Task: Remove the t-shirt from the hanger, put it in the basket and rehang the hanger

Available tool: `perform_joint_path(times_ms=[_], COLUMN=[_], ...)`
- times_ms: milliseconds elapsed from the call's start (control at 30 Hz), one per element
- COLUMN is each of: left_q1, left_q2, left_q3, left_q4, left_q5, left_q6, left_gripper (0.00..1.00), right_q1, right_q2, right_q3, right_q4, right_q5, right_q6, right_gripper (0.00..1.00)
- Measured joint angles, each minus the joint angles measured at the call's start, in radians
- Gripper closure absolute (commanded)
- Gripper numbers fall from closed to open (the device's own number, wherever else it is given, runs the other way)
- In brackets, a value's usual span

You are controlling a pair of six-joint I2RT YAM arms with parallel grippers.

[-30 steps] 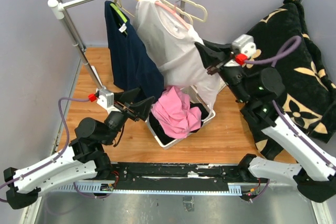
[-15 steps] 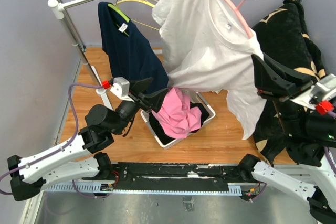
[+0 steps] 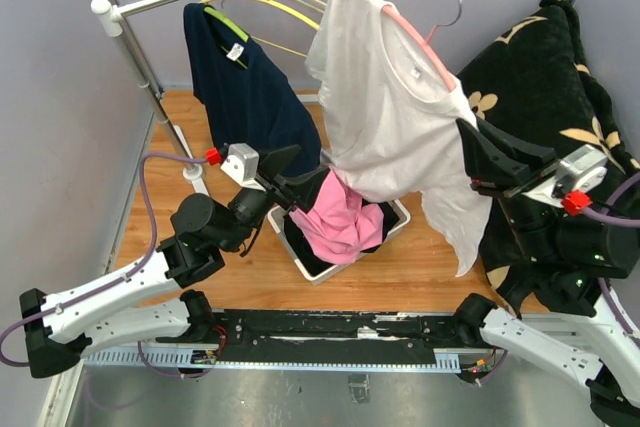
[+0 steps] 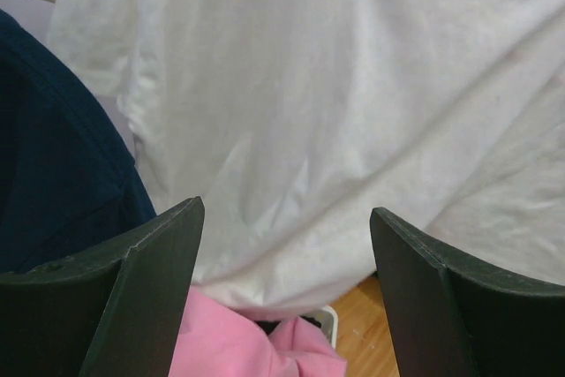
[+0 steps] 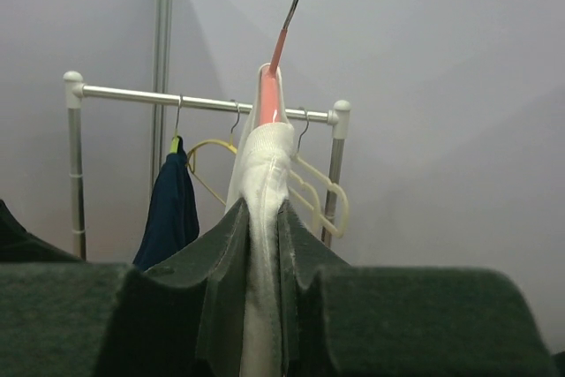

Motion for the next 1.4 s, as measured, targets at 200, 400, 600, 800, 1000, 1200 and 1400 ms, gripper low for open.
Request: perform_joint_path(times_ms=[200,400,600,800,1000,1200,1400], left_q1=[0.000,0.000,0.000,0.000,0.000,0.000,-0.001], left_q2=[0.001,-0.002,-0.035,-0.076,-0.098,-0.078,0.023], left_q3=[0.010,0.003,-0.012,-0.039,-0.065,-0.065,-0.025], left_q4=[0.010,0.010,-0.005,-0.017,-0.035,-0.032,-0.011], left_q5=[-0.001,-0.003,-0.003,0.012,0.038,0.037,0.003], left_q6=[0.015,0.013,-0.006,-0.050,-0.086,-0.077,-0.021], left_gripper=[0.19,0.19,0.20,0.21,0.21,0.21,0.20], right_q1=[0.000,0.000,0.000,0.000,0.000,0.000,0.000], right_q2=[-0.026,-0.048,-0.076,-0.117,-0.145,-0.150,-0.152], right_q3=[-0.124,-0.169,-0.169,-0.169,-0.168,-0.170,-0.179], right_q4=[-0.016,-0.053,-0.099,-0.175,-0.262,-0.309,-0.309], right_q5=[0.002,0.017,0.027,0.026,0.027,0.034,0.034], right_q6=[0.049,0.086,0.121,0.166,0.195,0.201,0.201], right_gripper=[0.99,0.99,0.99,0.99,0.99,0.99,0.99])
